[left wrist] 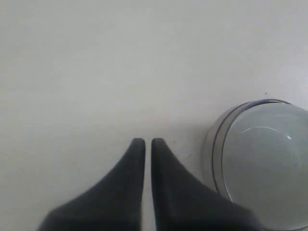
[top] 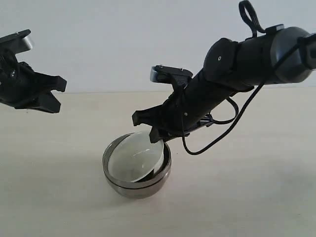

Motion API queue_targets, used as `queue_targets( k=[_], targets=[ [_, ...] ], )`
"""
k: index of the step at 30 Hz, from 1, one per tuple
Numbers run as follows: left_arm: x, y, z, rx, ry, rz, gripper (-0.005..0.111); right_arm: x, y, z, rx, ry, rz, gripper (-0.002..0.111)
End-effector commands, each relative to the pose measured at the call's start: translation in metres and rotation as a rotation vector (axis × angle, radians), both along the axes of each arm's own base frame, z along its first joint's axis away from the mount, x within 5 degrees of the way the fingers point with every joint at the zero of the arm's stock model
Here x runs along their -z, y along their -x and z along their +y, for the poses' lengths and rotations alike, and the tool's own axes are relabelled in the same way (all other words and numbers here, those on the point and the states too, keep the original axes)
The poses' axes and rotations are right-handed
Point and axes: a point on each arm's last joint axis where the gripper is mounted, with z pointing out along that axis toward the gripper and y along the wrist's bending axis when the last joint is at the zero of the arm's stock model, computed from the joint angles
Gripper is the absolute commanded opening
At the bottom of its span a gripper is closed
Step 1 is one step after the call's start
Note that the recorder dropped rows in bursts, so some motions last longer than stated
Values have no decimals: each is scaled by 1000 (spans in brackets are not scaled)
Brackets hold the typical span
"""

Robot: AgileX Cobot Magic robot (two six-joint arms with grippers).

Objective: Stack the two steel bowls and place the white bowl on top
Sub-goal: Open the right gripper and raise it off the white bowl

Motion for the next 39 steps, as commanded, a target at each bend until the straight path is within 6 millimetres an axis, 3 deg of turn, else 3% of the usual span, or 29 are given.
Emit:
queue_targets(
  k=[1,5,13,17,21,25,28,39],
  targets=[
    [-3,2,1,-1,8,-5,4,-17,4,-3,-24,-6,-36,5],
    [-3,2,1,0,8,-3,4,-27,7,-4,-33,-14,-47,10],
    [-3,3,0,0,18,4,4,-24,9,-6,-61,22,-37,42],
    [-3,3,0,1,18,7,4,-21,8,-6,-65,34,-38,35],
    [-3,3,0,1,18,7,4,-16,7,-6,-64,40,-29,0],
    [-3,3,0,1,20,8,4,11,2,-3,-64,72,26,0],
    [-3,3,0,0,20,6,4,15,0,-2,-57,74,22,0],
    [-6,3,-1,-2,34,-17,4,-33,9,-8,-65,21,-98,0]
  ],
)
